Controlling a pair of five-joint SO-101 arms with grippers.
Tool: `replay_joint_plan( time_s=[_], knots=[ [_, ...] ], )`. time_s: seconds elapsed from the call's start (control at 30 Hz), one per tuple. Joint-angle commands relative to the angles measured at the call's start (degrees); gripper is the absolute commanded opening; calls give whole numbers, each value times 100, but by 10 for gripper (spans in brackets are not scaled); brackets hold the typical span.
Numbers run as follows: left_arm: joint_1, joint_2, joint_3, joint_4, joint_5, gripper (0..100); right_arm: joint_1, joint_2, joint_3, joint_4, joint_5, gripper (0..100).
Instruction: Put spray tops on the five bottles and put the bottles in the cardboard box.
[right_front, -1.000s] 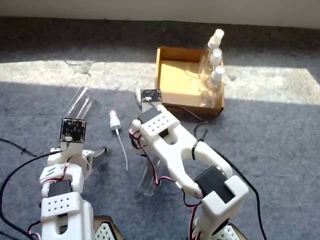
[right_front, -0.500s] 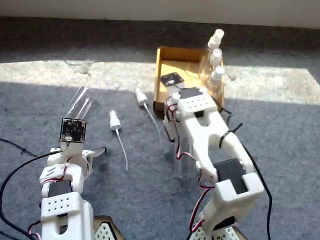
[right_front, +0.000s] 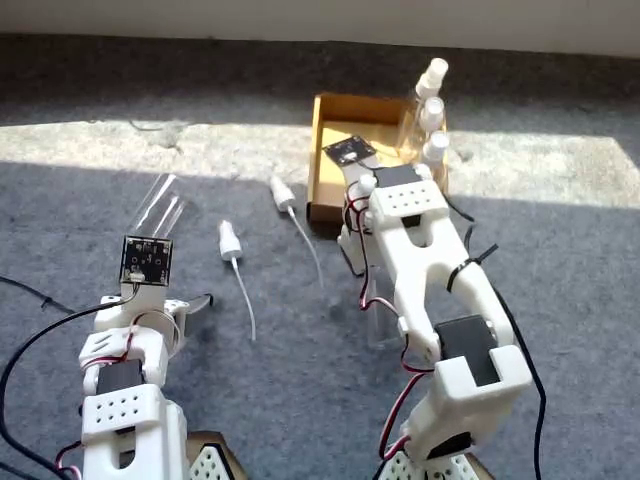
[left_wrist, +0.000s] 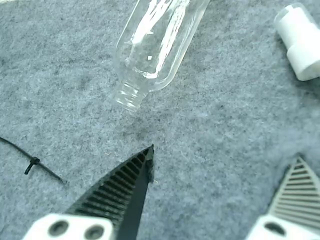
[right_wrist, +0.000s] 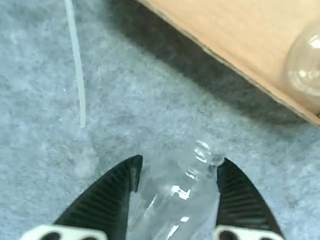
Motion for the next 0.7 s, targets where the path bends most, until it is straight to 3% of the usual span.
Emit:
replay_joint_plan(
  time_s=[0.0,0.13,0.4,0.67],
  knots=[
    [66,-66,110,26,44,366,-75,-189,-286,48,-53,230],
    [66,-66,110,26,44,366,-75,-215,-286,215,-88,230],
    [66,-66,110,26,44,366,-84,-207,-224,365,-1143,231],
    [66,-66,110,26,44,366,-75,-189,637,-497,-1319,231]
  ],
)
